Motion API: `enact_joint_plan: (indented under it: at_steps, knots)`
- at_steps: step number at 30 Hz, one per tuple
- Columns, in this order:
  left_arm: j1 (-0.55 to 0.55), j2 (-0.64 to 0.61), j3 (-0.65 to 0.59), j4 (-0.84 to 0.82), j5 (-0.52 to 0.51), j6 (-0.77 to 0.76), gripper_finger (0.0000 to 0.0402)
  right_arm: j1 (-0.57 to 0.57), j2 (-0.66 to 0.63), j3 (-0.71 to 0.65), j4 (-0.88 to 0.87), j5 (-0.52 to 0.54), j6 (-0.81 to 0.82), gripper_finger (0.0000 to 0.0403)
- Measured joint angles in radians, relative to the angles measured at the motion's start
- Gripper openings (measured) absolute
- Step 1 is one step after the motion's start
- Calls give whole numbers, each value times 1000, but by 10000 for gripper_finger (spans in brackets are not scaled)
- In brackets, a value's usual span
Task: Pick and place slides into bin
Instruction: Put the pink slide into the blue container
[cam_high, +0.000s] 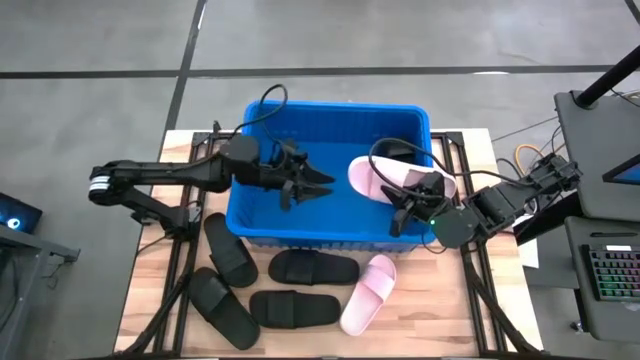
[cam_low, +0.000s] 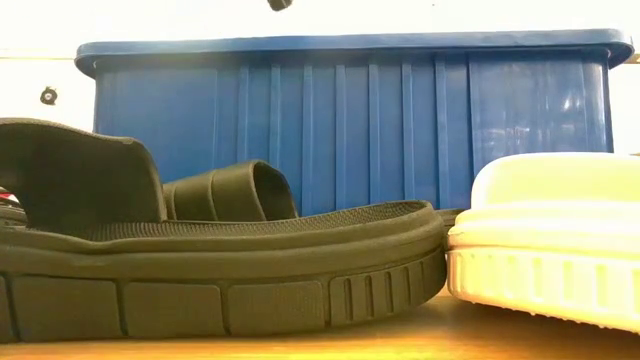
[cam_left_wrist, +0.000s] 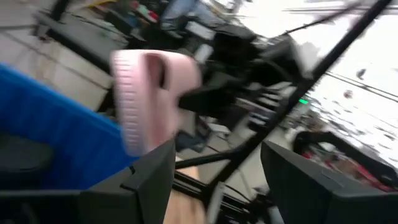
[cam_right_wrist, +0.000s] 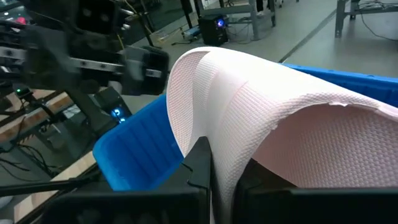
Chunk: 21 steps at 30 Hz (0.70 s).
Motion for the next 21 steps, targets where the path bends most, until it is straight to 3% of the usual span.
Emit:
enact_joint_plan:
  at_steps: [3,15,21]
  knots:
    - [1,32,2,16,-53,-6,223,0,0,0,1,-7,0,9]
    - [1,130,4,191,-74,-6,223,0,-4,0,0,-22,1,9]
    - [1,148,17,193,-91,28,223,0,-5,0,-3,-24,2,9]
